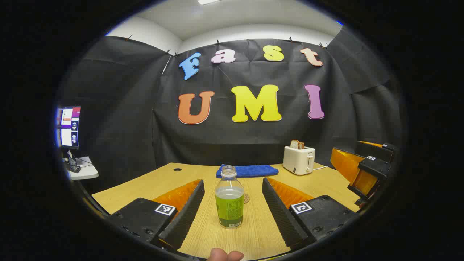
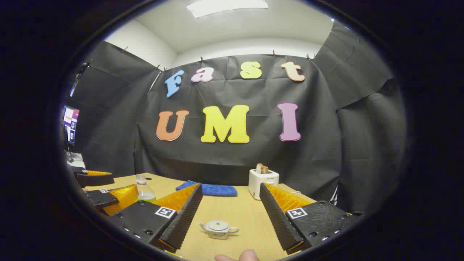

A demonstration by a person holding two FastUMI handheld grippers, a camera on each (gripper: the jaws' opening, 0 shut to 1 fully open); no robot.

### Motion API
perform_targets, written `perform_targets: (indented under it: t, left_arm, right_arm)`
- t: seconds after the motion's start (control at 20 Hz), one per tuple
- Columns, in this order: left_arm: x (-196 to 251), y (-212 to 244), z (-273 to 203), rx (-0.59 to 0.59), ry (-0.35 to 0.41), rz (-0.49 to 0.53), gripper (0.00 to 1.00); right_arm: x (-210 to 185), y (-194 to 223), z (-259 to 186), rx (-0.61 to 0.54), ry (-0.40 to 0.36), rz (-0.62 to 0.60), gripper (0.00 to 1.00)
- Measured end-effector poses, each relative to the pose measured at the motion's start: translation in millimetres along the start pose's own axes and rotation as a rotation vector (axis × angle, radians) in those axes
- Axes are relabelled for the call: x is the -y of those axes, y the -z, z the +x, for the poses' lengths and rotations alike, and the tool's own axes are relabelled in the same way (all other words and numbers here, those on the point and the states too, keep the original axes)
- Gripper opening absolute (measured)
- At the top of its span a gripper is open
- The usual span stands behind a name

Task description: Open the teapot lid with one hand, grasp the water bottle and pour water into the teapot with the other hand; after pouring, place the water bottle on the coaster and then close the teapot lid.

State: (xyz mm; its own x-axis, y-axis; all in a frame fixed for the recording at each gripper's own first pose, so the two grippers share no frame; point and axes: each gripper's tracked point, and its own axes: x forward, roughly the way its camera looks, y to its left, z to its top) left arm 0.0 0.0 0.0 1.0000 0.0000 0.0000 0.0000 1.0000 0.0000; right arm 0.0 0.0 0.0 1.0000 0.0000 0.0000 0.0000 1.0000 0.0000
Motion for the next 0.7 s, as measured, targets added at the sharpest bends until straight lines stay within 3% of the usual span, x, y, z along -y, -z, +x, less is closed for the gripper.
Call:
perform_targets:
  t: [0.7]
  left_arm:
    - [-7.2, 0.5, 0.9, -0.007, -0.016, -0.01, 0.99]
  right_arm:
    - [-4.6, 4.9, 0.9, -0.008, -0.008, 0.002, 0.97]
